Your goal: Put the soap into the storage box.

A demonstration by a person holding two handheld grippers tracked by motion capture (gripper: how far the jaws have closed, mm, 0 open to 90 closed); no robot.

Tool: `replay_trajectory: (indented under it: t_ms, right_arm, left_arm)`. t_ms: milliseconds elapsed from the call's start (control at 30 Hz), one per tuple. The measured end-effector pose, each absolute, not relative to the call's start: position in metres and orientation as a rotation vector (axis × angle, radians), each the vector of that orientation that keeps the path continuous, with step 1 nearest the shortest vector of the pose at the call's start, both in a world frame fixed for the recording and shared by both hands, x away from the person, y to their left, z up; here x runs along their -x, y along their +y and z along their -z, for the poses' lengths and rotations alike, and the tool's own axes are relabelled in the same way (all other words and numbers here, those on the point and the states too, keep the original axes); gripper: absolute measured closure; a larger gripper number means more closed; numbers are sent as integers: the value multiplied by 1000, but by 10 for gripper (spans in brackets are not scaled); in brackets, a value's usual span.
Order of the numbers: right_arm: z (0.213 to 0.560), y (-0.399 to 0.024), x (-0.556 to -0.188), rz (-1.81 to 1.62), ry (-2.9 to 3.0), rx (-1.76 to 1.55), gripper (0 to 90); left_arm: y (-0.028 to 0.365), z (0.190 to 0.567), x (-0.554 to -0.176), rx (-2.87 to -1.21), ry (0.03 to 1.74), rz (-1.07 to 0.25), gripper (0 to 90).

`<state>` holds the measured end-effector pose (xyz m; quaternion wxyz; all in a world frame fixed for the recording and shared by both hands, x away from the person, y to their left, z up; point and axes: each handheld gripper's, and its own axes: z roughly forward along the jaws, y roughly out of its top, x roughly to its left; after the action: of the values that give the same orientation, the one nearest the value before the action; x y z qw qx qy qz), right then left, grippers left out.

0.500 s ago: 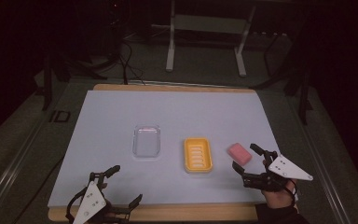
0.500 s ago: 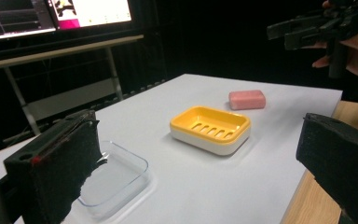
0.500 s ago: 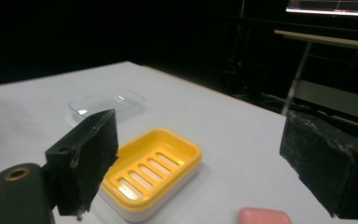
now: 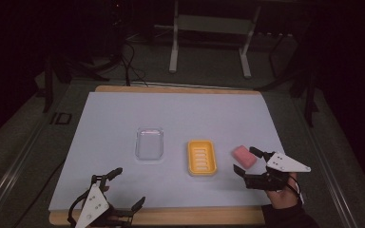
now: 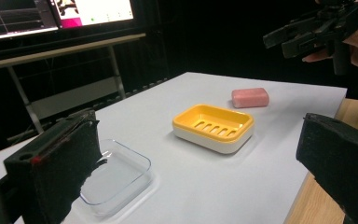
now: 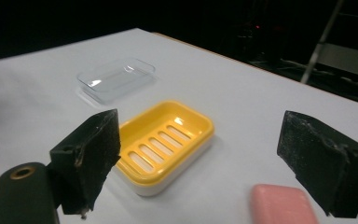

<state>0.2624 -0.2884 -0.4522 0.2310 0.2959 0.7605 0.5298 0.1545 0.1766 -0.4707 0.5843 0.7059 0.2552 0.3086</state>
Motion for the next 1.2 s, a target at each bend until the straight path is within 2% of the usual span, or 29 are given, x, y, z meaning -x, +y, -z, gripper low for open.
replay_trajectory:
  t_ms: [467,667,1100,1200]
  right_arm:
    - [438,-290,-270,-1287,2357,-854,136]
    - [446,-284,-275,-1061,2566,-903,135]
    - [446,-284,-284,-887,2764,-1050,171]
    - [447,-281,-285,-746,2847,-1065,172]
  left_arm:
    - [175,472,-155,-1665,594,-723,4]
    - [175,472,-155,-1666,596,-723,4]
    - [175,472,-156,-1676,596,-722,4]
    - [174,473,-156,-1678,595,-720,3]
